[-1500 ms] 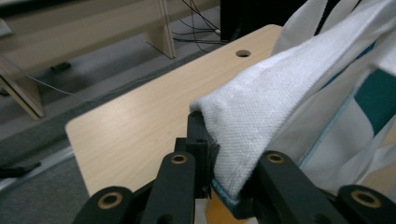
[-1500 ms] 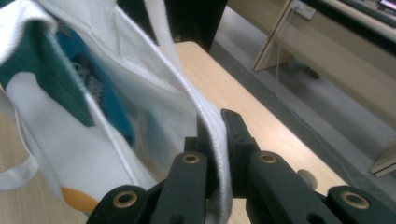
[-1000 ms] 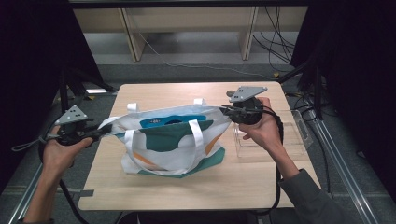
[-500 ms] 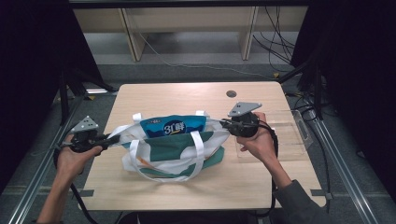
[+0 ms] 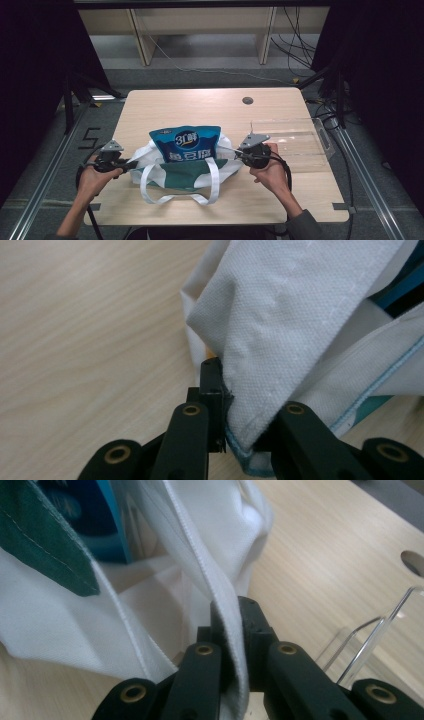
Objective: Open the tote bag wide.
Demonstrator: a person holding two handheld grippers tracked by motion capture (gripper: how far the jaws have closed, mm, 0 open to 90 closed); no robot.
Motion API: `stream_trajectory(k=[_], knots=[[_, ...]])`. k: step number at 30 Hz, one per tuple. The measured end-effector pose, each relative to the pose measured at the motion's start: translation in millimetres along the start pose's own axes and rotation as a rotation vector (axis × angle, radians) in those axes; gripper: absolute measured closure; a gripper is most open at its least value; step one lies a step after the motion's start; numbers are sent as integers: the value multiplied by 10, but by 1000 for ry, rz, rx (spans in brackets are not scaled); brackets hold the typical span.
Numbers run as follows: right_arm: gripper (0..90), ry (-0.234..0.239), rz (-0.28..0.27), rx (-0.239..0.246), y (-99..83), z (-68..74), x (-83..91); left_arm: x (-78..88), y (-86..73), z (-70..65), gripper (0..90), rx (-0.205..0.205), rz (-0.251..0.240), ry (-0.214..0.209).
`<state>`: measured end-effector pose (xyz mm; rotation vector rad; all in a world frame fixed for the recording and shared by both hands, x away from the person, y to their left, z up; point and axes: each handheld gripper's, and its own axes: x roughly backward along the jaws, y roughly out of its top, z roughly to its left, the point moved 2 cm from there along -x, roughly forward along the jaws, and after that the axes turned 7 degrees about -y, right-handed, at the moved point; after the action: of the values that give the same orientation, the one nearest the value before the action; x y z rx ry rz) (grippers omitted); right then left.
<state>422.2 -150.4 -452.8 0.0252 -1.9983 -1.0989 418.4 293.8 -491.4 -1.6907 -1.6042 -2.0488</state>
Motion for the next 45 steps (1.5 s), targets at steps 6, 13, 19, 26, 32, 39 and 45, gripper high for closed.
stream_trajectory(k=[6, 13, 19, 26, 32, 39, 45], knots=[[871, -26, 51, 40, -92, 115, -91, -150, -82, 2, 806, 23, 26, -16], [871, -10, 112, 38, -257, 229, -244, -204, -116, -4, 808, 5, 35, -12], [871, 4, 130, 32, -303, 258, -310, -199, -106, -19, 798, 15, 21, -8], [671, 8, 53, -62, -217, 98, -141, 27, 58, -59, 453, -11, -21, 27], [582, 48, -150, -59, 64, 54, 278, 333, 396, -173, 370, -126, -131, 29], [484, 259, -166, -18, 327, 399, 213, 151, 687, -188, 366, -113, -135, -89], [440, 342, -66, 28, 408, 559, -60, -87, 779, -141, 463, -88, -73, -155]])
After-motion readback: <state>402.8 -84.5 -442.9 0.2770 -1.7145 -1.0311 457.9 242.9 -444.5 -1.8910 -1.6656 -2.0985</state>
